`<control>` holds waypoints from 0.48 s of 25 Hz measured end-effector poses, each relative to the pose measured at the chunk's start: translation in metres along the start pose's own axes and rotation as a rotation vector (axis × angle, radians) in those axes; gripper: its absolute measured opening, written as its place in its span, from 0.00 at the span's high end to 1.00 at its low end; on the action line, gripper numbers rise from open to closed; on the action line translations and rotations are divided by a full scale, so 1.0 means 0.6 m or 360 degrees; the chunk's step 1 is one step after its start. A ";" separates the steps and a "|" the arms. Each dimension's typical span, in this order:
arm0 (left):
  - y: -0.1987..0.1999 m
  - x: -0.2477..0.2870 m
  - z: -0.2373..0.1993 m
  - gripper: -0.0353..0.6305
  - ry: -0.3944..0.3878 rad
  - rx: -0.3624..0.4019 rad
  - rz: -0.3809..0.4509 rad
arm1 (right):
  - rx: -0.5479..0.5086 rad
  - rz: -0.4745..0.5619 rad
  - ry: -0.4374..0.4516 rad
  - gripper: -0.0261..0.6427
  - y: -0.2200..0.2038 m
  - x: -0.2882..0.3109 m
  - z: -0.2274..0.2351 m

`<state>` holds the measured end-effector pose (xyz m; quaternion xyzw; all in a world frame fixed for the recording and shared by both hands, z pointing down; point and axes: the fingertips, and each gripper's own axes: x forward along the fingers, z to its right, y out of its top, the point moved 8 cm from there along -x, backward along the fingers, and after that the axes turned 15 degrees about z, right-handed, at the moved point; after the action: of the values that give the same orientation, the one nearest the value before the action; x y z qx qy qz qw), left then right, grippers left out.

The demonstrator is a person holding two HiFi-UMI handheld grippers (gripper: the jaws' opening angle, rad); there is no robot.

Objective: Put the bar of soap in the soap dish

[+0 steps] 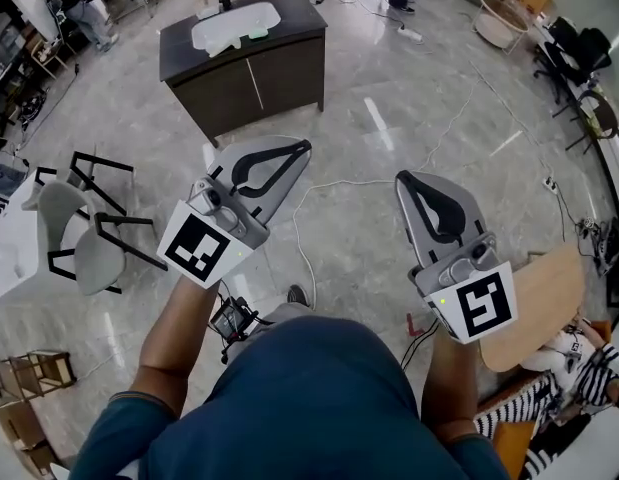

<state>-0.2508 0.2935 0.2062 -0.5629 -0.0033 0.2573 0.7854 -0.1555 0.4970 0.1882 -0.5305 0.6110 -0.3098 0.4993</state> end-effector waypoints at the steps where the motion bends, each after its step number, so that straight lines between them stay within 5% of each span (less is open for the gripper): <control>1: -0.005 -0.001 -0.015 0.95 -0.0010 0.0000 0.0007 | -0.0003 -0.0005 -0.0010 0.94 -0.005 0.015 0.003; 12: -0.065 -0.002 -0.133 0.95 -0.0034 -0.0023 0.0006 | -0.0025 -0.0036 -0.0023 0.94 -0.051 0.136 0.034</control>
<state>-0.2130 0.2135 0.2118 -0.5658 -0.0125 0.2649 0.7807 -0.1207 0.4144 0.1869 -0.5434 0.6038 -0.3069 0.4959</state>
